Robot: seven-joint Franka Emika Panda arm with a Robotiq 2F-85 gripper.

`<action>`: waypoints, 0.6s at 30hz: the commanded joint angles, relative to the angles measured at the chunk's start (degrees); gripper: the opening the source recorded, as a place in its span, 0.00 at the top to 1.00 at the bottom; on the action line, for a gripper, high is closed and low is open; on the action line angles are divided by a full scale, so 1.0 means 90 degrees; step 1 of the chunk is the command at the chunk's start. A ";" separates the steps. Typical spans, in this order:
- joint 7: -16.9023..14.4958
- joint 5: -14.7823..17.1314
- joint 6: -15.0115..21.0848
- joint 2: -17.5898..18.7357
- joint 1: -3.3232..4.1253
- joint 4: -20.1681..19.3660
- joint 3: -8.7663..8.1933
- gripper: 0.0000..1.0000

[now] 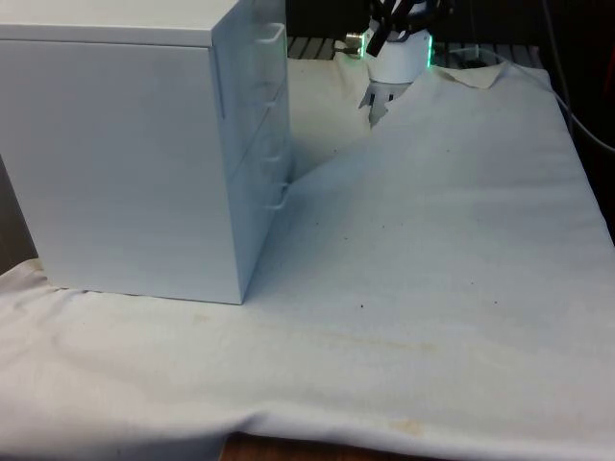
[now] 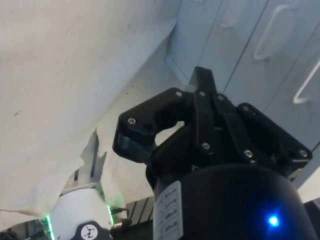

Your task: Open the drawer, then close it.

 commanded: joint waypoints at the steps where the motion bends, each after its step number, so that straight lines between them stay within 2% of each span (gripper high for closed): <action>1: -0.0032 0.0038 0.0038 -0.0032 -0.0013 -0.0025 0.0006 1.00; 8: -0.0013 0.0013 0.0013 -0.0013 -0.0006 -0.0006 0.0000 1.00; 13: -0.0006 0.0006 0.0006 -0.0006 0.0000 0.0000 0.0000 0.74; 14: 0.0000 0.0006 0.0000 -0.0006 0.0000 0.0000 0.0000 0.61; 16: 0.0000 0.0000 0.0000 0.0000 0.0000 0.0000 0.0000 0.51; 17: 0.0000 0.0000 0.0000 0.0000 0.0000 0.0000 0.0000 0.51; 18: 0.0000 0.0000 0.0000 0.0000 0.0000 0.0000 0.0000 0.45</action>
